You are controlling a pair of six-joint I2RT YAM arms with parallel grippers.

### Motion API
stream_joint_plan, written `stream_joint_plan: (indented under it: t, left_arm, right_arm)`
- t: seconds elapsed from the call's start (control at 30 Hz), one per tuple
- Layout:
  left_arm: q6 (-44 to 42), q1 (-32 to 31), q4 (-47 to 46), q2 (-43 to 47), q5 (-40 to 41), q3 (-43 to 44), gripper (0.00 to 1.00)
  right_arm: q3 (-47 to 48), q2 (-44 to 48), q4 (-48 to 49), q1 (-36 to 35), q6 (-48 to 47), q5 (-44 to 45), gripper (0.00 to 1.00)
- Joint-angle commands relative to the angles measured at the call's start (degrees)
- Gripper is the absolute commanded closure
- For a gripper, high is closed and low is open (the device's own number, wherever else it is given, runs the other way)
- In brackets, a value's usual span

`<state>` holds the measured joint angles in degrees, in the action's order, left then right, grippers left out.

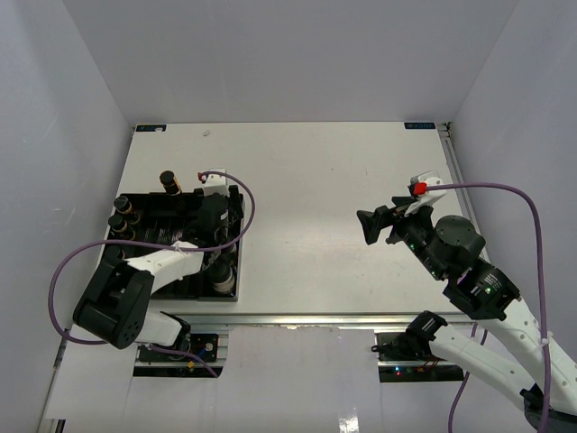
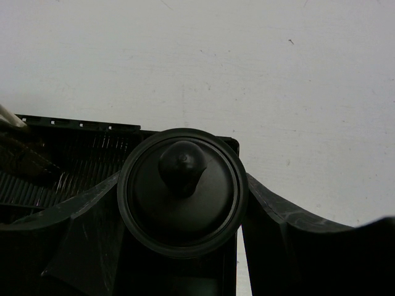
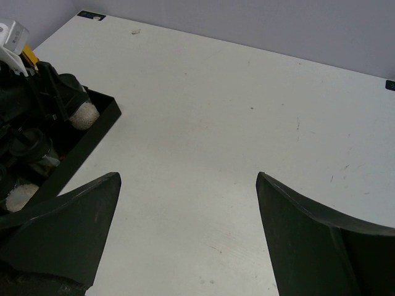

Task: Organize the condiment bottles

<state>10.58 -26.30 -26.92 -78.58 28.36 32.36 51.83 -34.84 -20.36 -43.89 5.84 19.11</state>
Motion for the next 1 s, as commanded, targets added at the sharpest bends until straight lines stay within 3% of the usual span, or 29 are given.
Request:
stream_joint_plan:
  t: [0.0,0.1,0.17,0.4,0.97]
  left_arm:
    - [0.9,0.2,-3.7,0.1,-1.1,0.9,0.83]
    - [0.9,0.3,-3.6,0.4,-1.1,1.0,0.7]
    - [0.9,0.3,-3.4,0.6,-1.1,1.0,0.56]
    - [1.1,0.3,-2.7,1.1,-0.3,0.8,0.39]
    - [2.0,0.3,-1.1,1.2,0.2,0.3,0.24]
  right_arm:
    - [0.0,0.5,3.2,0.1,-0.5,0.4,0.03]
    - [0.0,0.7,3.2,0.1,-0.3,0.3,0.03]
    - [-0.1,0.8,3.3,0.1,-0.3,0.3,0.03]
    - [-0.5,1.0,3.3,0.0,-0.1,0.2,0.03]
    - [-0.9,1.6,3.3,0.1,0.0,0.5,0.03]
